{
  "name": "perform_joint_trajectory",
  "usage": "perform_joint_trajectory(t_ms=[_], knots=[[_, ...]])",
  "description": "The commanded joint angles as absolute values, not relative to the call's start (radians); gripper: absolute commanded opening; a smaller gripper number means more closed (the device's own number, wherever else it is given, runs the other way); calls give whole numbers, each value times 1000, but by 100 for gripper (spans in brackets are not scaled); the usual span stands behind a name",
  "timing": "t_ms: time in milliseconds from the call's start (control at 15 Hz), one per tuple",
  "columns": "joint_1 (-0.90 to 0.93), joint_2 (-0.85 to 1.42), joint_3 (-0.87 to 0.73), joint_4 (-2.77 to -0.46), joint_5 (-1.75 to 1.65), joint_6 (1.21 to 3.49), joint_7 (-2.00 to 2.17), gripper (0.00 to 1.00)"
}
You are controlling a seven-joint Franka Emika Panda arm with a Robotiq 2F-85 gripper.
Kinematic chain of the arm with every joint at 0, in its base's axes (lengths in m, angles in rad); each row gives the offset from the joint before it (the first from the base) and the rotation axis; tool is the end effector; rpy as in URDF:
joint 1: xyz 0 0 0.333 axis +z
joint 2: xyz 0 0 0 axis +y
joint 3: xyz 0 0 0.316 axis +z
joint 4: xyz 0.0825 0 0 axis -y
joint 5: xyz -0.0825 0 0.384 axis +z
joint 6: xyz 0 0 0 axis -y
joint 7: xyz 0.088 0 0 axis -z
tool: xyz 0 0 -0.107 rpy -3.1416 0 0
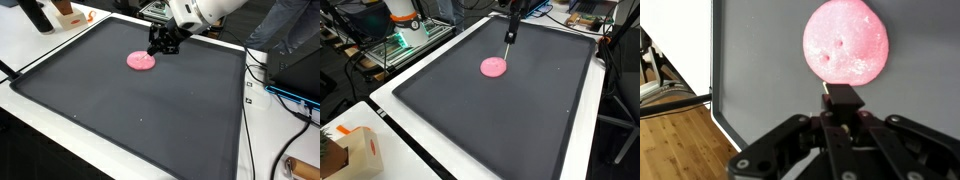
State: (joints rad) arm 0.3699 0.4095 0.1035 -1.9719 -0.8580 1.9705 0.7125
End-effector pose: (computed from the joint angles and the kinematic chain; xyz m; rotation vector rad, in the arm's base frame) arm 0.5388 0.2196 0.2499 2.3614 0.3270 0.0780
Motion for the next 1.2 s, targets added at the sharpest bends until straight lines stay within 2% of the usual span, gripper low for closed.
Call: perform_joint_trajectory(t_ms=[0,1133], knots=[[335,403,126,-1965,-795,1941,657,3],[191,282,121,-1867,-309,1926,79,3]])
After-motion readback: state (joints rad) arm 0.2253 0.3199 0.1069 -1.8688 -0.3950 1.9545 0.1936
